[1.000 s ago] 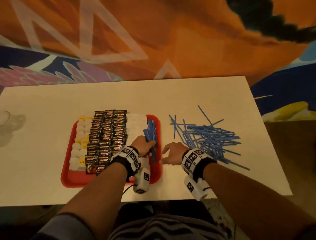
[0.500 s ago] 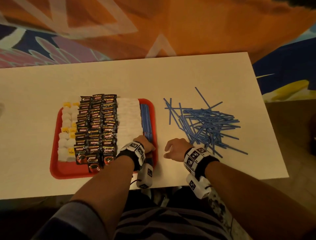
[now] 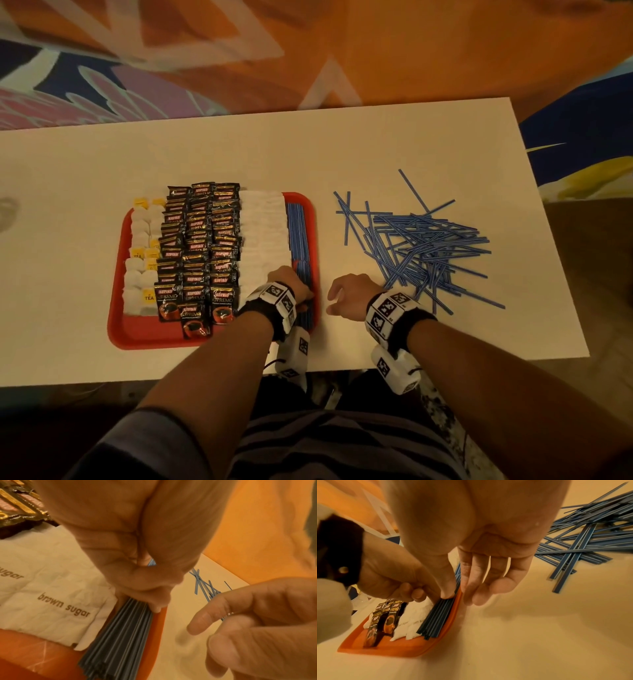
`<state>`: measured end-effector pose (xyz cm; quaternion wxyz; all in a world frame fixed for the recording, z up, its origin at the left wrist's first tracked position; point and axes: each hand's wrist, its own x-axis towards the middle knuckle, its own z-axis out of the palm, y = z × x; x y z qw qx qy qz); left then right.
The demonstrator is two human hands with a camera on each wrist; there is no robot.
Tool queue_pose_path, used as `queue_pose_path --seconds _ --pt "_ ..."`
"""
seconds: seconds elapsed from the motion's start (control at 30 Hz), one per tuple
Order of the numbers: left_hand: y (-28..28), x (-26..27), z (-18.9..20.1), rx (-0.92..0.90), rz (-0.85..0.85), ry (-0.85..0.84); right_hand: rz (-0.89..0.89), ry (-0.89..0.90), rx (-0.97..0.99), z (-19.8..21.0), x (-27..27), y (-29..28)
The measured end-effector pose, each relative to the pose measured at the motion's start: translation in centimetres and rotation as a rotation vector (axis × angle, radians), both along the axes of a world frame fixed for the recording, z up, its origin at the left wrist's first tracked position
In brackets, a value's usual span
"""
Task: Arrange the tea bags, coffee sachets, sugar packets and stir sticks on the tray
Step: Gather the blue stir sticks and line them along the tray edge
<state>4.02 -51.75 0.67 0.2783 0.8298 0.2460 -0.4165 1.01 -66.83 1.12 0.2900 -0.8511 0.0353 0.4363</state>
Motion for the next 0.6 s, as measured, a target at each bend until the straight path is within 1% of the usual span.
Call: queue_pose_path --seconds 0.3,0.4,0.47,0.53,0.6 --pt "0.8 -0.6 0.7 0.063 -0.129 -0.091 0.105 -0.091 -0.003 -0.4 0.2 1.6" --pt "1.7 -0.9 0.7 0.079 -0.176 -0.167 0.117 -0.185 0.003 -0.6 0.4 2.2" --pt "2.2 -1.1 0.8 0.079 -0.2 -0.229 0.143 -0.287 0.013 -0.7 0.7 2.7" --pt "2.5 -1.3 1.1 0.088 -0.21 -0.298 0.197 -0.384 0.008 -1.0 0.9 3.3" --pt "2.8 -1.4 1.3 0.091 -0.229 -0.348 0.264 -0.433 -0.005 -1.5 0.9 4.0"
